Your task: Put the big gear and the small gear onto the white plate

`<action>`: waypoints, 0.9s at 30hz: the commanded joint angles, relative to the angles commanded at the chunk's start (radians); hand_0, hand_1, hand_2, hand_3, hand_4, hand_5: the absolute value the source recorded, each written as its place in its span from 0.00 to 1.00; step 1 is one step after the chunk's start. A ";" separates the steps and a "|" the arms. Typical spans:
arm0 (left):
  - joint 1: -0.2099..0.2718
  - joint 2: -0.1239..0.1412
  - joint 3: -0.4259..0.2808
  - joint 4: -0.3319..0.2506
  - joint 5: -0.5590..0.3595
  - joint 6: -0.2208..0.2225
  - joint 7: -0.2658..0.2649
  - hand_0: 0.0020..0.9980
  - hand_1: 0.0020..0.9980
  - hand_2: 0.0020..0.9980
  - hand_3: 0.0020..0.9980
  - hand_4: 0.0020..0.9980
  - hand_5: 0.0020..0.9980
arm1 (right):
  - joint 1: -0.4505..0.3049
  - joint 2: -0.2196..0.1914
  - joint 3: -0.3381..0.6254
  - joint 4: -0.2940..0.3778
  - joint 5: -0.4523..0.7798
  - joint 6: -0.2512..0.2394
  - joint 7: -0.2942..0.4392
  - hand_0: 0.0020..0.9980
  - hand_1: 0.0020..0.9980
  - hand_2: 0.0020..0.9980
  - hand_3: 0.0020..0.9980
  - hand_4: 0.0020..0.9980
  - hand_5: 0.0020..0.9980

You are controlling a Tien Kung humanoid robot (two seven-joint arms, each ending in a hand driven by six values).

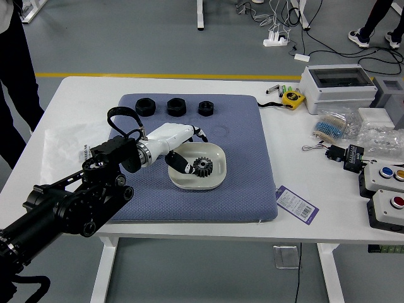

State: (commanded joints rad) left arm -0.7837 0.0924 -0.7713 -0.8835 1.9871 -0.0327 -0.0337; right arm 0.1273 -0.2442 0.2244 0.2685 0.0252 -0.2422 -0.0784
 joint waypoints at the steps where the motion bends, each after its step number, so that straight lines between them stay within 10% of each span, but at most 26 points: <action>1: 0.004 0.001 -0.008 -0.005 0.003 0.007 0.001 0.65 0.72 0.94 0.79 1.00 0.24 | -0.001 0.000 0.001 0.000 -0.002 0.000 0.000 0.68 0.66 0.74 0.59 0.80 0.72; 13: 0.022 0.074 -0.124 -0.042 0.084 -0.039 -0.008 0.63 0.72 0.89 0.79 1.00 0.17 | -0.012 0.003 0.005 -0.002 -0.007 0.000 -0.001 0.68 0.66 0.74 0.58 0.80 0.72; 27: -0.015 0.098 -0.043 0.064 0.155 -0.072 -0.020 0.63 0.72 0.82 0.78 0.90 0.00 | -0.012 0.004 0.000 -0.001 0.004 -0.001 0.001 0.68 0.66 0.74 0.58 0.80 0.72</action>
State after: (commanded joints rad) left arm -0.7988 0.1902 -0.8145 -0.8194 2.1421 -0.1044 -0.0536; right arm 0.1153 -0.2401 0.2243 0.2675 0.0295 -0.2429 -0.0776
